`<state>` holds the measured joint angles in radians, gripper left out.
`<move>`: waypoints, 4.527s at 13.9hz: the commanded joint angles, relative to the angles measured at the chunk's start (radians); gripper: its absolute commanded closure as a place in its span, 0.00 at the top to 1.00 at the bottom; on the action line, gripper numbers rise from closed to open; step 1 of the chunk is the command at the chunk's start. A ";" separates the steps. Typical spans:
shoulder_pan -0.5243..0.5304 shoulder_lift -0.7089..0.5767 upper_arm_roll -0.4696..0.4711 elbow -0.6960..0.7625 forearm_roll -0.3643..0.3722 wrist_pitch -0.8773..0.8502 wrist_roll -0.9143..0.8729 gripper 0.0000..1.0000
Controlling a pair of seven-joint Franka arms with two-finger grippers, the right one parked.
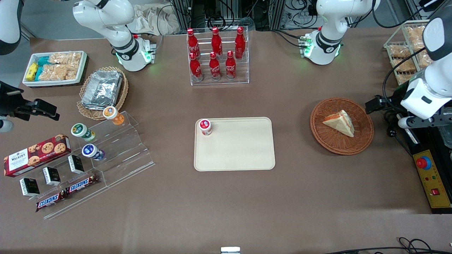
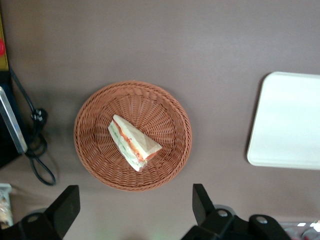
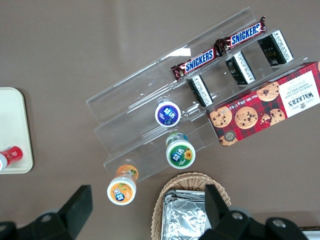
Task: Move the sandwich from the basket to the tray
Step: 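Lower the open left gripper onto the wrapped sandwich in the basket, then close the left gripper on the sandwich and lift it, then carry the sandwich with the left gripper over to the beige tray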
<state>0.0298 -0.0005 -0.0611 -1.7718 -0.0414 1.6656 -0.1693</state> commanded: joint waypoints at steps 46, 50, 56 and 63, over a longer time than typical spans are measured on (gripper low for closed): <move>0.081 0.160 -0.017 -0.620 0.011 0.703 -0.938 0.32; 0.078 0.091 -0.019 -0.577 0.012 0.562 -0.827 0.32; 0.076 0.050 -0.074 -0.327 0.011 0.229 -0.727 0.32; 0.075 0.109 -0.308 -0.100 0.003 0.157 -0.687 0.32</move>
<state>0.0995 0.0532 -0.3085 -1.9479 -0.0414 1.8494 -0.8732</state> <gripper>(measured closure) 0.648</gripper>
